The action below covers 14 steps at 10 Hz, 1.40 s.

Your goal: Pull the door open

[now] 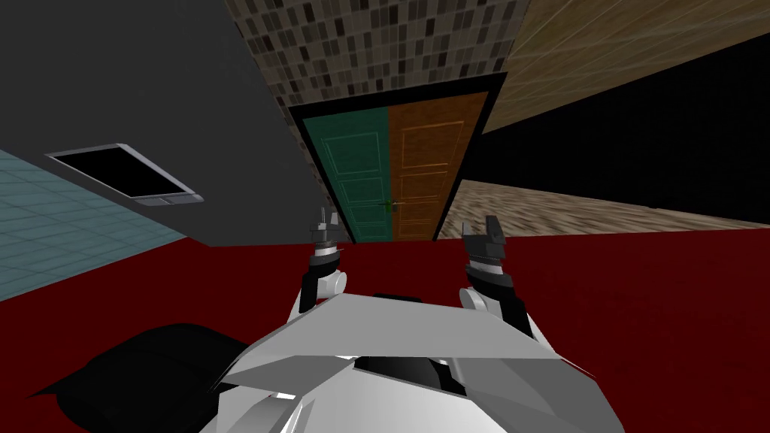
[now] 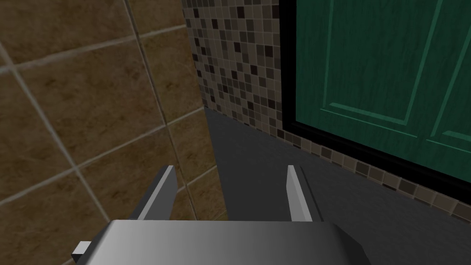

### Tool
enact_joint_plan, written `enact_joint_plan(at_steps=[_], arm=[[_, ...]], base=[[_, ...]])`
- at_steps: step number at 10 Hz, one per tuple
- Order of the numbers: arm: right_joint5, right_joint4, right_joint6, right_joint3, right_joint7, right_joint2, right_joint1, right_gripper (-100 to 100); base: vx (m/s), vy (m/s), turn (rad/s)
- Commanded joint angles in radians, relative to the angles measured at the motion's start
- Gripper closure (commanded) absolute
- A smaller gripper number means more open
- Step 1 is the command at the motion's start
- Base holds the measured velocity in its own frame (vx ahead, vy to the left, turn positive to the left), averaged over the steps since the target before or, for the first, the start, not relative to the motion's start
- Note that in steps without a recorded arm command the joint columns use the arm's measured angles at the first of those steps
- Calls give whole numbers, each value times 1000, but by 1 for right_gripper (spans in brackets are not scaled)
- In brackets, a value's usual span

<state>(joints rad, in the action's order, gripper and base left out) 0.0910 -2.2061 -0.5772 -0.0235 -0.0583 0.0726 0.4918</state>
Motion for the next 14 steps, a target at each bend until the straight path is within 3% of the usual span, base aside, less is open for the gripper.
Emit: enact_joint_plan(at_steps=[1,10,14], arm=[[-7,29,10,4,23,16,-7,-100],[-28,191,28,1,130,98,-46,-100],[-41,296,40,-1,199,149,-71,-100]], base=[[175,72,15],[141,73,14],[151,90,22]])
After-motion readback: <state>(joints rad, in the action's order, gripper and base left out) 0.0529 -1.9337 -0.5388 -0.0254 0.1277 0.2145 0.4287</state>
